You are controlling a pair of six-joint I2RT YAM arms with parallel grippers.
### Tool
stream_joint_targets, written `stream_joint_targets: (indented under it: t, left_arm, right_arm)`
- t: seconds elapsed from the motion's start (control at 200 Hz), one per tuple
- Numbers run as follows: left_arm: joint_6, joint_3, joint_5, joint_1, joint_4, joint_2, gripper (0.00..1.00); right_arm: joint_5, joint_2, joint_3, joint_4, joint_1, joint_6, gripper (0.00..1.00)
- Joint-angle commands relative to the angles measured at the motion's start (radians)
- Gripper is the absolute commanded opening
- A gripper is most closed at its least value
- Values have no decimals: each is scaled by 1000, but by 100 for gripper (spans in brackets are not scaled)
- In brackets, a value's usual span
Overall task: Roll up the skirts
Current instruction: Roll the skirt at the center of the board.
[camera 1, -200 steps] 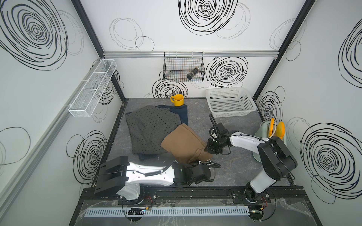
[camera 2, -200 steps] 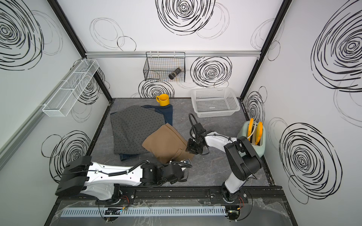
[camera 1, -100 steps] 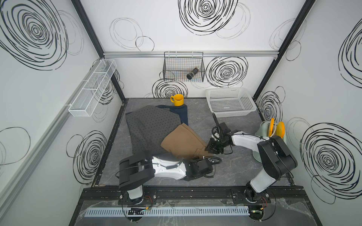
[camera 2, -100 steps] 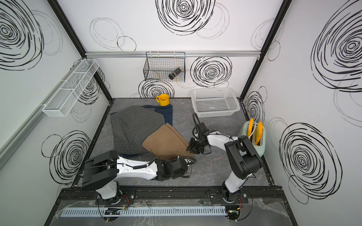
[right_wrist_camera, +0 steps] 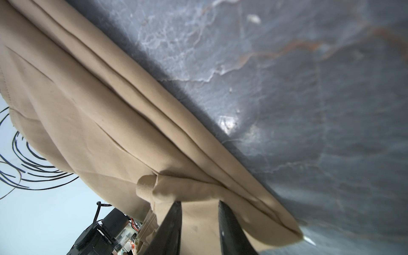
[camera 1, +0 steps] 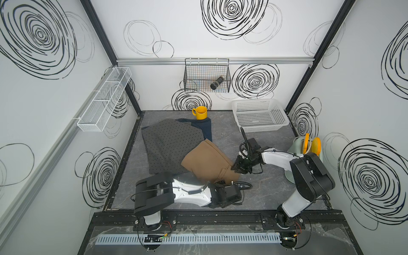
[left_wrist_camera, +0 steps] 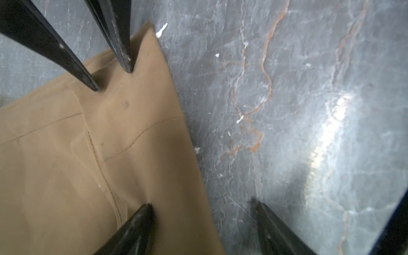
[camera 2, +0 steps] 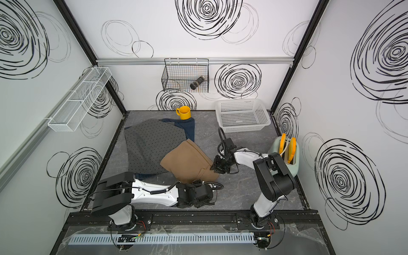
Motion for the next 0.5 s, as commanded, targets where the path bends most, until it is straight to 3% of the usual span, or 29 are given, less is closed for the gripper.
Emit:
stream_joint_targets:
  t: [0.0,0.075,0.23,0.415,0.495]
  left_arm:
    - [-40,-5,2,0,-155,42,78]
    - [-37,-10,-26,3,-165,61,76]
    - [-41,-6,-72,3,-179,93,60]
    - [-57,12,-110,8,-192,117,14]
    - [-65,14,-112,12,-193,111,1]
  right_arm:
    - [2,11,-14,2,-8,-2,32]
    - [4,9,-14,5,-8,-3,32]
    - [9,7,-12,6,-8,-2,31]
    - [10,1,-13,6,-6,-11,30]
    - [13,-1,-9,2,-8,-14,30]
